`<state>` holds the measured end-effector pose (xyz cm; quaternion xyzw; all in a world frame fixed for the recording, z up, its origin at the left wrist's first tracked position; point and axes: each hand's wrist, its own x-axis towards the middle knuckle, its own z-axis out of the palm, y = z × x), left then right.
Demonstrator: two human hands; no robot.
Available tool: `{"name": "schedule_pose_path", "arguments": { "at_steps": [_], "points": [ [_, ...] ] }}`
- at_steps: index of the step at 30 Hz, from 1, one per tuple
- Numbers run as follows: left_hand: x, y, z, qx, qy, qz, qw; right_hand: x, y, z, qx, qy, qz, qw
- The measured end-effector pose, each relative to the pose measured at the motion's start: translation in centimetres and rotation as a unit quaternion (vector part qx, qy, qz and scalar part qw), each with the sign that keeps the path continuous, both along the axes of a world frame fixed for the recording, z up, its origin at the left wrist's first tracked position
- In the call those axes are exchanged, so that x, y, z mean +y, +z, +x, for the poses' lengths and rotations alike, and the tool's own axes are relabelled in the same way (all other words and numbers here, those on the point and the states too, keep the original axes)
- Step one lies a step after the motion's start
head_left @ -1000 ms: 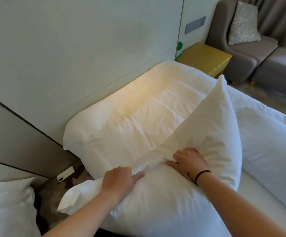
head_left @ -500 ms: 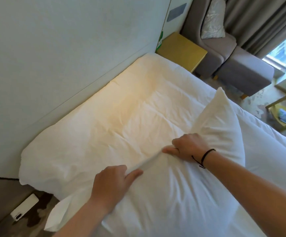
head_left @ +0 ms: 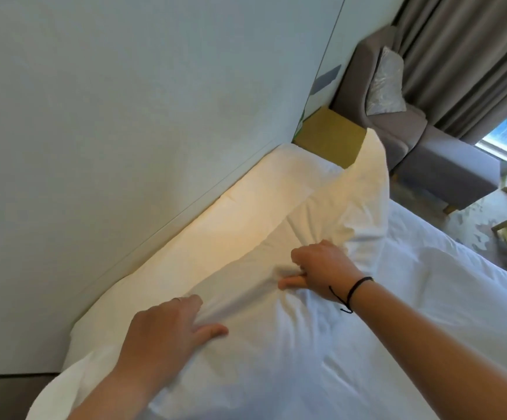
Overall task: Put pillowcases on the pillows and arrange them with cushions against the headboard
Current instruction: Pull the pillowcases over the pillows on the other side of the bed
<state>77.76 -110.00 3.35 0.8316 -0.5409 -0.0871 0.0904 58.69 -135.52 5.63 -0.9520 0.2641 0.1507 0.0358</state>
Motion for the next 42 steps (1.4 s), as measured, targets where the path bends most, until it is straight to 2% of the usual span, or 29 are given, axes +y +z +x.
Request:
{"name": "schedule_pose_path", "arguments": {
  "at_steps": [2, 6, 10, 14, 17, 21, 26, 28, 31, 33, 36, 38, 40, 42],
  "points": [
    [1.2, -1.2, -1.1, 0.008, 0.008, 0.037, 0.999, -0.7, -1.6, -0.2, 0.025, 0.045, 0.009, 0.999],
    [4.1, -1.3, -1.7, 0.016, 0.100, 0.085, 0.991, -1.9, -3.3, -0.7, -0.015, 0.099, 0.015, 0.995],
    [6.9, -0.2, -1.0, 0.092, 0.182, 0.126, 0.971, -2.4, -3.1, -0.3, -0.003, 0.102, -0.002, 0.995],
    [8.1, 1.1, -0.7, 0.147, 0.183, 0.123, 0.964, -2.3, -2.5, 0.3, 0.021, 0.109, -0.035, 0.993],
    [8.3, 1.3, -1.2, 0.141, 0.176, 0.098, 0.969, -2.0, -2.1, 0.2, 0.031, 0.090, -0.059, 0.994],
    [7.3, 1.0, -1.6, 0.075, 0.175, 0.048, 0.981, -2.3, -2.0, -0.3, 0.030, 0.072, -0.091, 0.993],
    [3.2, 3.0, 1.1, 0.035, 0.189, -0.022, 0.981, -4.7, 0.1, 1.6, 0.003, -0.018, -0.111, 0.994],
    [1.3, 4.7, 3.0, 0.028, 0.181, -0.080, 0.980, -6.3, 2.2, 3.5, -0.025, -0.057, -0.106, 0.992],
    [-1.3, 7.2, 5.9, 0.006, 0.106, -0.147, 0.983, -9.1, 6.2, 7.0, -0.049, -0.101, -0.104, 0.988],
    [-2.6, 8.4, 7.9, -0.014, 0.061, -0.205, 0.977, -10.9, 8.9, 9.4, -0.075, -0.104, -0.127, 0.984],
    [-3.7, 8.8, 11.6, -0.036, 0.049, -0.252, 0.966, -13.1, 11.1, 13.2, -0.156, -0.099, -0.145, 0.972],
    [-4.6, 7.9, 14.4, -0.049, 0.071, -0.228, 0.970, -14.4, 11.2, 16.2, -0.176, -0.096, -0.145, 0.969],
    [-6.4, 5.6, 17.3, -0.065, 0.102, -0.114, 0.986, -14.9, 10.0, 19.1, -0.162, -0.117, -0.140, 0.970],
    [-8.1, 2.4, 20.1, -0.013, 0.121, -0.011, 0.992, -14.1, 7.3, 21.4, -0.108, -0.172, -0.106, 0.973]
  ]
}}
